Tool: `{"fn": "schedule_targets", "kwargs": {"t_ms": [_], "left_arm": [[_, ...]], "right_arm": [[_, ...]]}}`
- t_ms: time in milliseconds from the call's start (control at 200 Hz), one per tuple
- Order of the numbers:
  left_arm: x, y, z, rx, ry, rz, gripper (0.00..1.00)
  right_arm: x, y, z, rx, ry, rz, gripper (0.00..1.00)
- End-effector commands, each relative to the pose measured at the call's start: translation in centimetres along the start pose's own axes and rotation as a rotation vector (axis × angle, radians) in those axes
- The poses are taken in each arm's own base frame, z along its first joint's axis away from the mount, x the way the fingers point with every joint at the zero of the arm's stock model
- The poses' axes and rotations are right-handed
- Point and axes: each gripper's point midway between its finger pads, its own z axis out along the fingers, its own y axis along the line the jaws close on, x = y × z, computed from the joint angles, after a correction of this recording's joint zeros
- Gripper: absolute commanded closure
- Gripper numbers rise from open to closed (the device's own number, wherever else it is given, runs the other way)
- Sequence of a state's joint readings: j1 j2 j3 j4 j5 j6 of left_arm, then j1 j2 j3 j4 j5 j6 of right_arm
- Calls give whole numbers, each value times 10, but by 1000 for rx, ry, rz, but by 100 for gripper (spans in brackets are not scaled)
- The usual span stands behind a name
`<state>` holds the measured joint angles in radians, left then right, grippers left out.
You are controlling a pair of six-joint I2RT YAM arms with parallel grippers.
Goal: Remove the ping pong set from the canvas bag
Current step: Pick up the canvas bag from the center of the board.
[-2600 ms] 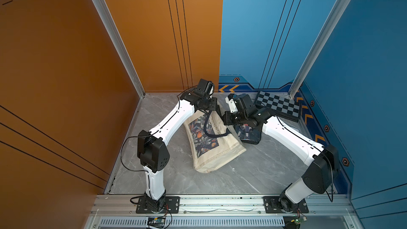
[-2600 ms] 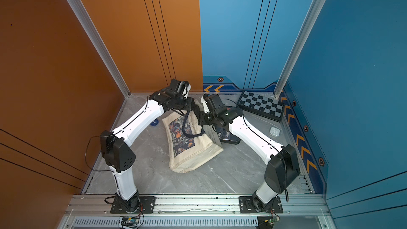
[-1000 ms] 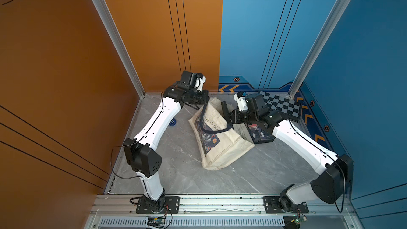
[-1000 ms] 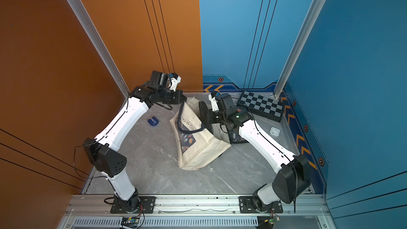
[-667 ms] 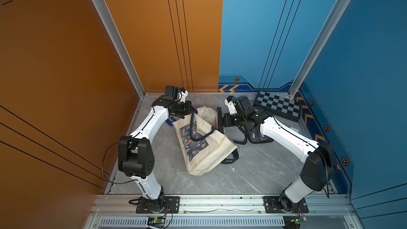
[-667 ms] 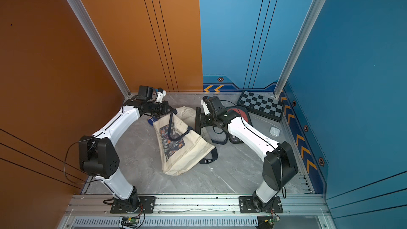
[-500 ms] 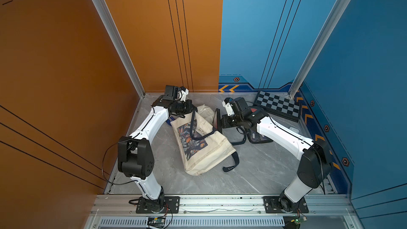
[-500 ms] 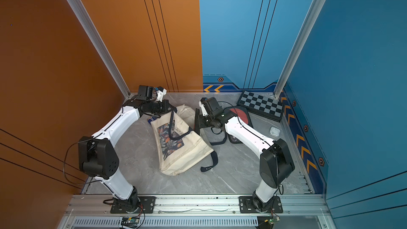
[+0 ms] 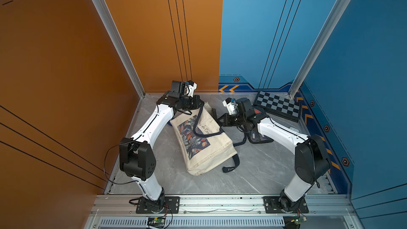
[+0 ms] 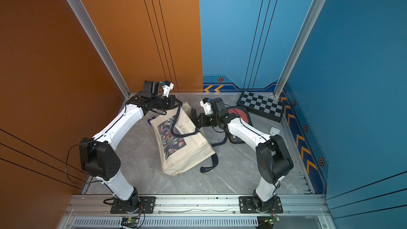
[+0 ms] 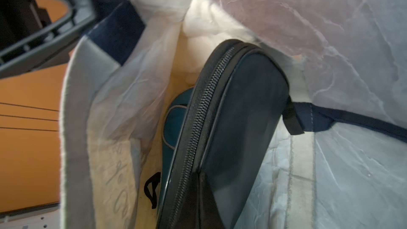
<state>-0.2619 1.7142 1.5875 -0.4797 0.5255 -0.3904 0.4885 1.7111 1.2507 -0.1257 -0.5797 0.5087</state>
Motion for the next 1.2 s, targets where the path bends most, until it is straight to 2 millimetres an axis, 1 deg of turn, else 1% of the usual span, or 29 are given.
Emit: {"fn": "schedule_targets", "kwargs": {"t_ms": [0, 85, 120, 175, 260, 380, 455, 500, 561, 641, 741, 806, 931, 1036, 1141, 1196], "left_arm": [[-14, -20, -8, 46, -45, 35, 100], [-11, -21, -5, 53, -33, 42, 100], [-8, -22, -4, 56, -25, 48, 100], [-4, -23, -2, 55, -9, 61, 100], [1, -23, -1, 59, 13, 80, 100], [8, -24, 3, 77, 47, 100, 100], [12, -24, 8, 78, 66, 109, 100], [14, -23, 12, 72, 79, 111, 100], [16, -22, 17, 68, 92, 110, 100], [17, -23, 21, 62, 103, 115, 100], [16, -25, 23, 54, 105, 127, 100], [14, -27, 22, 52, 97, 132, 100], [8, -33, 20, 59, 83, 141, 100], [5, -37, 20, 63, 76, 145, 100], [5, -37, 21, 60, 76, 145, 100], [7, -36, 22, 59, 80, 144, 100]], "right_arm": [[5, -19, -7, -22, 2, 79, 99], [11, -38, -9, 13, 15, 116, 92], [15, -44, -8, 18, 30, 133, 84], [20, -49, -6, 11, 48, 147, 70], [27, -56, 1, 5, 73, 160, 55], [31, -59, 11, -64, 71, 197, 39], [30, -63, 15, -114, 53, 241, 36], [26, -66, 14, -141, 23, 264, 36], [22, -70, 9, -159, -5, 293, 34], [13, -69, 1, -196, -53, 319, 32], [-1, -64, -13, -246, -108, 339, 29], [-5, -60, -16, -290, -127, 357, 26], [-13, -52, -17, -392, -157, 395, 25], [-17, -53, -18, -471, -185, 442, 25], [-13, -60, -10, -479, -173, 460, 25], [-7, -63, -4, -456, -156, 455, 25]]}}
